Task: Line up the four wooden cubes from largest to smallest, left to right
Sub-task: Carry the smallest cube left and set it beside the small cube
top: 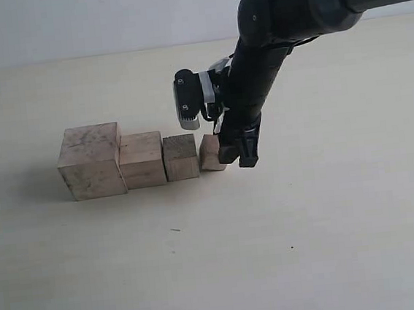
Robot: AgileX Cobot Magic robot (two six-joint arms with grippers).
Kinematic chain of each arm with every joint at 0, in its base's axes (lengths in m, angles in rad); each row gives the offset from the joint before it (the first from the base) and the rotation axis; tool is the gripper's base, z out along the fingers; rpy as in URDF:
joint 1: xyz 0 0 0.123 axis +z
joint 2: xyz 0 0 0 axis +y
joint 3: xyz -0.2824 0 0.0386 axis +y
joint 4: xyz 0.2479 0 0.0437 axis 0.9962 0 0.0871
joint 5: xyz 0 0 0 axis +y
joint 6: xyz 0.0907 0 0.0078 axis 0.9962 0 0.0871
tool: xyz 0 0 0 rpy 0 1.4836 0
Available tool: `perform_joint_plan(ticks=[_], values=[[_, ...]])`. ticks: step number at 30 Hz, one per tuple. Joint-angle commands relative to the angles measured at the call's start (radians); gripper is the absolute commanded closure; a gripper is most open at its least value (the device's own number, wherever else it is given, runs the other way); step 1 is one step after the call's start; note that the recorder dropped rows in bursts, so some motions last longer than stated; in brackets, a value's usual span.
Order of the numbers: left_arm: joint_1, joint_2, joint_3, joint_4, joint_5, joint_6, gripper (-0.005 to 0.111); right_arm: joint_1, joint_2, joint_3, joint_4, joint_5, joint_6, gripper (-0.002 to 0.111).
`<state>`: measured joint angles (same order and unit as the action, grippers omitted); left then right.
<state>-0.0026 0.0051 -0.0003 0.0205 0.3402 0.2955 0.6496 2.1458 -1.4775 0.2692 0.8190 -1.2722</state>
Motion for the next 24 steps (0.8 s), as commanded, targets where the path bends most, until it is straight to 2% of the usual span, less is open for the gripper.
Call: perform_joint_plan(ticks=[1,4,9,17,24], values=[[-0.007,-0.005,0.0,-0.001,-0.013,-0.003,0.107,0.002,0.014,0.005,0.013,0.018,0.0,0.054],[-0.007,-0.005,0.0,-0.001,-0.013,-0.003,0.107,0.002,0.014,0.005,0.026,0.014,0.0,0.046],[-0.007,-0.005,0.0,-0.001,-0.013,-0.003,0.107,0.002,0.011,0.005,0.026,-0.004,0.029,0.042],[-0.007,-0.005,0.0,-0.001,-0.013,-0.003,0.107,0.002,-0.053,0.005,-0.072,-0.005,0.214,0.042],[-0.007,-0.005,0.0,-0.001,-0.013,-0.003,0.107,0.002,-0.062,0.005,-0.06,0.019,0.3,0.042]])
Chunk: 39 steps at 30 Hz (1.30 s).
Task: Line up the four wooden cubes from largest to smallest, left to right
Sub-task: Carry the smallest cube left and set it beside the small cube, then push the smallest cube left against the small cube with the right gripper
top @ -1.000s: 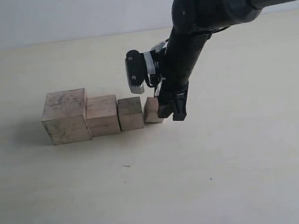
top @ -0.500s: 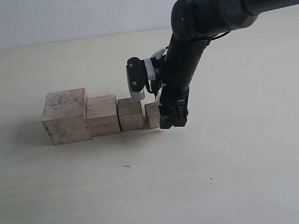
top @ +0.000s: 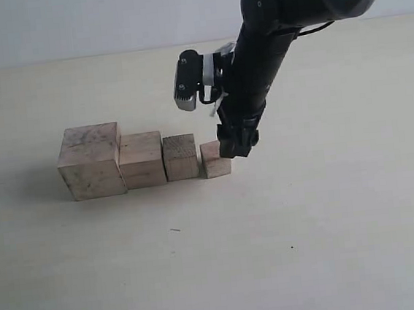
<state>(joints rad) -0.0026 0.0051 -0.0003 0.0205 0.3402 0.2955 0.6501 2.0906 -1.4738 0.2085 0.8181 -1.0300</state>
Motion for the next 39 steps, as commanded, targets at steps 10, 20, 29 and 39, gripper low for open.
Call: perform_joint_plan(ticks=[10,20,29,39], values=[[-0.007,-0.005,0.0,-0.001,-0.013,-0.003,0.107,0.001,0.03,0.002,0.0,0.134,0.374,0.043],[-0.007,-0.005,0.0,-0.001,-0.013,-0.003,0.107,0.001,0.087,0.002,0.08,0.026,0.405,0.049],[-0.007,-0.005,0.0,-0.001,-0.013,-0.003,0.107,0.001,0.087,0.002,0.085,-0.036,0.458,0.049],[-0.007,-0.005,0.0,-0.001,-0.013,-0.003,0.107,0.001,0.087,0.002,0.088,-0.027,0.454,0.049]])
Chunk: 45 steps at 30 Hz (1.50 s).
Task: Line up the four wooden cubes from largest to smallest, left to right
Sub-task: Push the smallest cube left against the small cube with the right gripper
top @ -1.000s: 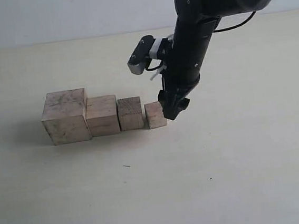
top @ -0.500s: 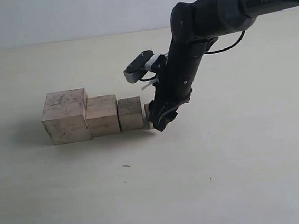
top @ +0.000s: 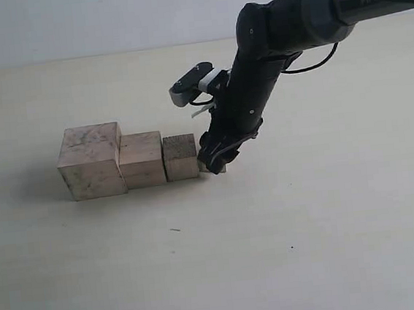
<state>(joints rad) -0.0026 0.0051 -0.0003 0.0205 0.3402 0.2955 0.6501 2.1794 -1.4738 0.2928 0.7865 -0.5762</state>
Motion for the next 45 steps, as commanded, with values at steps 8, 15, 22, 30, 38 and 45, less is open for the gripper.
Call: perform_joint_plan(ticks=[8,15,22,30,38,45], values=[[-0.007,-0.005,0.0,-0.001,-0.013,-0.003,0.107,0.001,-0.067,0.002,-0.031,0.057,0.0,0.049],[-0.007,-0.005,0.0,-0.001,-0.013,-0.003,0.107,0.001,-0.121,0.002,-0.154,0.138,0.003,0.049],[-0.007,-0.005,0.0,-0.001,-0.013,-0.003,0.107,0.001,-0.082,0.002,-0.25,0.131,0.082,0.049],[-0.007,-0.005,0.0,-0.001,-0.013,-0.003,0.107,0.001,-0.034,0.002,-0.285,0.011,0.132,0.049],[-0.007,-0.005,0.0,-0.001,-0.013,-0.003,0.107,0.001,-0.018,0.002,-0.285,-0.042,0.132,0.049],[-0.007,-0.005,0.0,-0.001,-0.013,-0.003,0.107,0.001,-0.018,0.002,-0.233,-0.051,0.104,0.049]])
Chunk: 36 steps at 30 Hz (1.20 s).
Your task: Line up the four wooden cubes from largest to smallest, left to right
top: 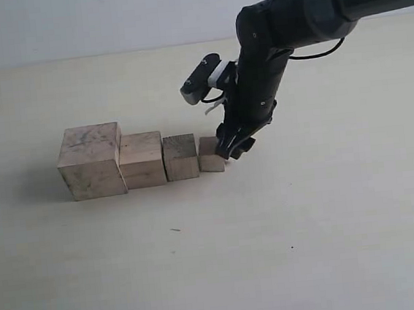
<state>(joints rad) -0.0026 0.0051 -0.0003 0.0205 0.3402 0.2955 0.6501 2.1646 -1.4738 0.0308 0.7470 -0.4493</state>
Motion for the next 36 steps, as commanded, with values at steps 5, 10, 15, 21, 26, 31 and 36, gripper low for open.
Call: perform_joint_plan(ticks=[5,10,15,21,26,31,36], values=[[-0.007,-0.005,0.0,-0.001,-0.013,-0.003,0.107,0.001,-0.003,0.002,0.093,-0.01,-0.06,0.049],[-0.007,-0.005,0.0,-0.001,-0.013,-0.003,0.107,0.001,-0.003,0.002,0.093,-0.005,-0.06,0.049],[-0.007,-0.005,0.0,-0.001,-0.013,-0.003,0.107,0.001,-0.003,0.002,0.092,0.004,-0.06,0.049],[-0.007,-0.005,0.0,-0.001,-0.013,-0.003,0.107,0.001,-0.003,0.002,0.089,0.004,-0.06,0.049],[-0.007,-0.005,0.0,-0.001,-0.013,-0.003,0.107,0.001,-0.025,0.002,0.03,0.028,-0.008,0.049],[-0.007,-0.005,0.0,-0.001,-0.013,-0.003,0.107,0.001,-0.076,0.002,-0.143,0.094,0.161,0.049],[-0.007,-0.005,0.0,-0.001,-0.013,-0.003,0.107,0.001,-0.136,0.002,-0.227,0.179,0.285,0.049]])
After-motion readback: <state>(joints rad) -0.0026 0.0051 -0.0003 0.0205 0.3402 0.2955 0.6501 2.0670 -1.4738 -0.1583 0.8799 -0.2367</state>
